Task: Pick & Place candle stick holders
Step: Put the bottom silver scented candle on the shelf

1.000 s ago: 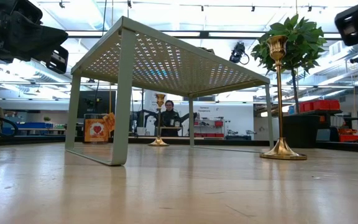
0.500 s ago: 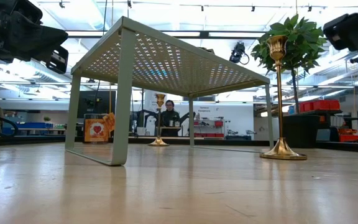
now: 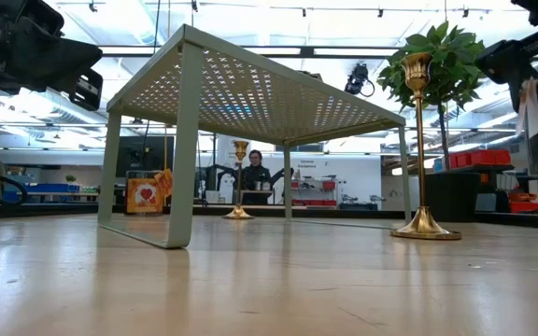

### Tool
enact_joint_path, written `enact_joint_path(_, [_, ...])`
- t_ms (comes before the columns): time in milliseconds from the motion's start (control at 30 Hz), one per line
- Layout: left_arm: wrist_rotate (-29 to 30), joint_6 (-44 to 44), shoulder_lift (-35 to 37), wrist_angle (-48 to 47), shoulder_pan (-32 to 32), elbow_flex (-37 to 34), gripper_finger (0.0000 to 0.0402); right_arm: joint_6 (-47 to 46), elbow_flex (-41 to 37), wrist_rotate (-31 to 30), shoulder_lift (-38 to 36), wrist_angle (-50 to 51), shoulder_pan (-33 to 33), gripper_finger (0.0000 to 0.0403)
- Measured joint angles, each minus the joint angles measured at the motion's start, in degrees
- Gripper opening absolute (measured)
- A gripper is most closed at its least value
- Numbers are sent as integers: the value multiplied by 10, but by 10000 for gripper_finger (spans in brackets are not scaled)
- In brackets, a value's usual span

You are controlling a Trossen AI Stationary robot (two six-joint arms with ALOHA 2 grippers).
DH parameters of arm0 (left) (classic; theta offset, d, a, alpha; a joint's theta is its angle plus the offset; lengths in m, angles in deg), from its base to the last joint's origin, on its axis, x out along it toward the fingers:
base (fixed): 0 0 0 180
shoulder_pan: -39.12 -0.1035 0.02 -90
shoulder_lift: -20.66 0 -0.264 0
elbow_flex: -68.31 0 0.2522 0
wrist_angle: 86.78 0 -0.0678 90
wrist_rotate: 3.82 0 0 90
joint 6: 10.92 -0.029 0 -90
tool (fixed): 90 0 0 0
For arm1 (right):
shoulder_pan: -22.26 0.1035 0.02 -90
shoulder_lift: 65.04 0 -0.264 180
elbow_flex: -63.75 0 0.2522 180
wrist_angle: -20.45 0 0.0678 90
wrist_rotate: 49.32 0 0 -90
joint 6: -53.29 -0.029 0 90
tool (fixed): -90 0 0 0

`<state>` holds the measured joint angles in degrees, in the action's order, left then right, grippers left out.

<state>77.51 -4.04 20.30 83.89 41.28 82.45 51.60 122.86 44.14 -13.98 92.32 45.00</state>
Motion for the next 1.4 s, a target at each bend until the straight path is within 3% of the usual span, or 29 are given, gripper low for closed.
enact_joint_path(433, [0,0,0,0,0,0,26,7,0,-2,-14,3,-48,366])
enact_joint_path(633, [0,0,0,0,0,0,25,8,0,-49,-14,3,-77,366])
enact_joint_path(1033, [0,0,0,0,0,0,25,20,0,-60,-14,27,-125,365])
enact_joint_path(1400, [0,0,0,0,0,0,25,30,78,-81,-15,71,-162,365])
